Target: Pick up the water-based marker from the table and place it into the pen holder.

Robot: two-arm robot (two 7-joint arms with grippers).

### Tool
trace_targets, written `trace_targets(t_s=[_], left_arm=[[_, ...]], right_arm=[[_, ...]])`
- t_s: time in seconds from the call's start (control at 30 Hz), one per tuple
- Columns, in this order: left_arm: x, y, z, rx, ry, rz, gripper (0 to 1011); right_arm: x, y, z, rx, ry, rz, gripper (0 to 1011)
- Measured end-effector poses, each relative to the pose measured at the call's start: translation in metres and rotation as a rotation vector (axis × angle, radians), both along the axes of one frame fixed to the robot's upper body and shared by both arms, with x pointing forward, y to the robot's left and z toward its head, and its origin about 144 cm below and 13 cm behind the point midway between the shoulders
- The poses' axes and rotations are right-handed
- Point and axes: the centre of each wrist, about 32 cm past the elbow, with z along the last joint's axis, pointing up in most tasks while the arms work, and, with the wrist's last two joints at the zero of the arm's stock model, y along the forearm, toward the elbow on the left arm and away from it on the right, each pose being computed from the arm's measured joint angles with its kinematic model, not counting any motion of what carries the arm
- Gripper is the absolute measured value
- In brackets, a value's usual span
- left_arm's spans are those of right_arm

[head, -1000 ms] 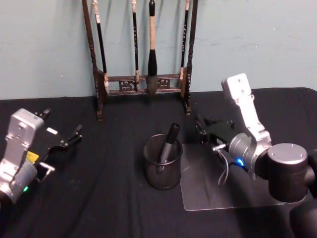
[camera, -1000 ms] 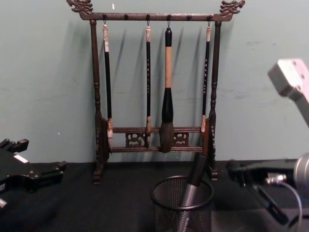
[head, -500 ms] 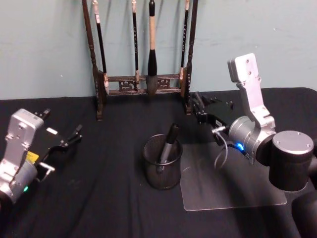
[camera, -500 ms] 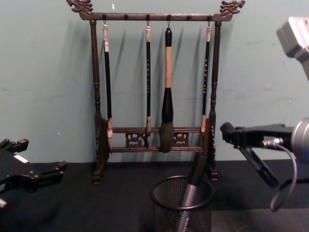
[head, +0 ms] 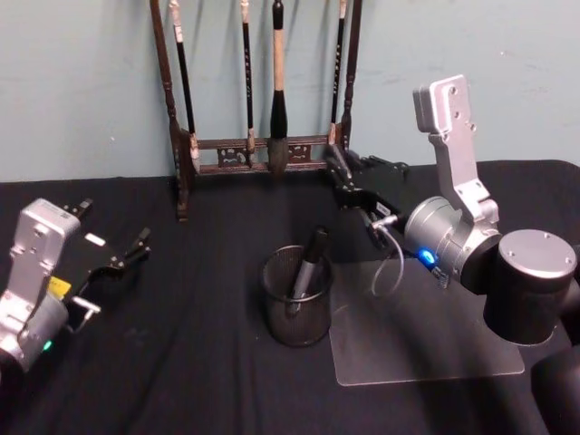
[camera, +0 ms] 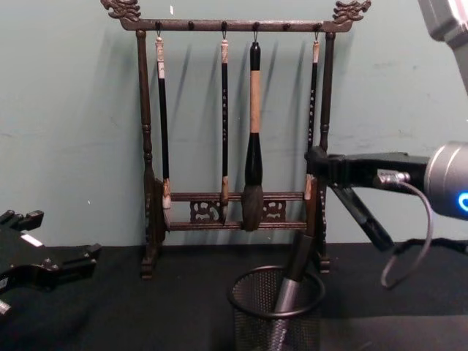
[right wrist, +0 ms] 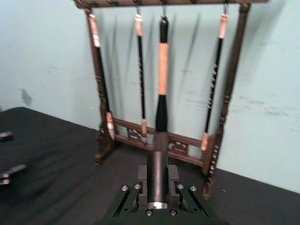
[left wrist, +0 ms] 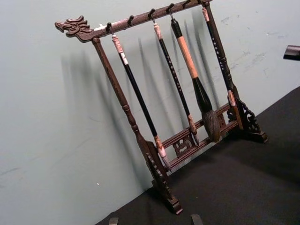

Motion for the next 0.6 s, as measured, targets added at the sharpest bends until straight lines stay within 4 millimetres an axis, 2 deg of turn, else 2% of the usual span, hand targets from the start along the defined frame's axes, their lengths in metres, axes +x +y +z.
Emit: trace_targets(t_s=[0.6], left_arm=[[0.000, 0.000, 0.000, 0.000, 0.000, 0.000, 1001]], right_arm=[[-0.011, 0.019, 0.000, 0.043, -0.032, 0.157, 260]])
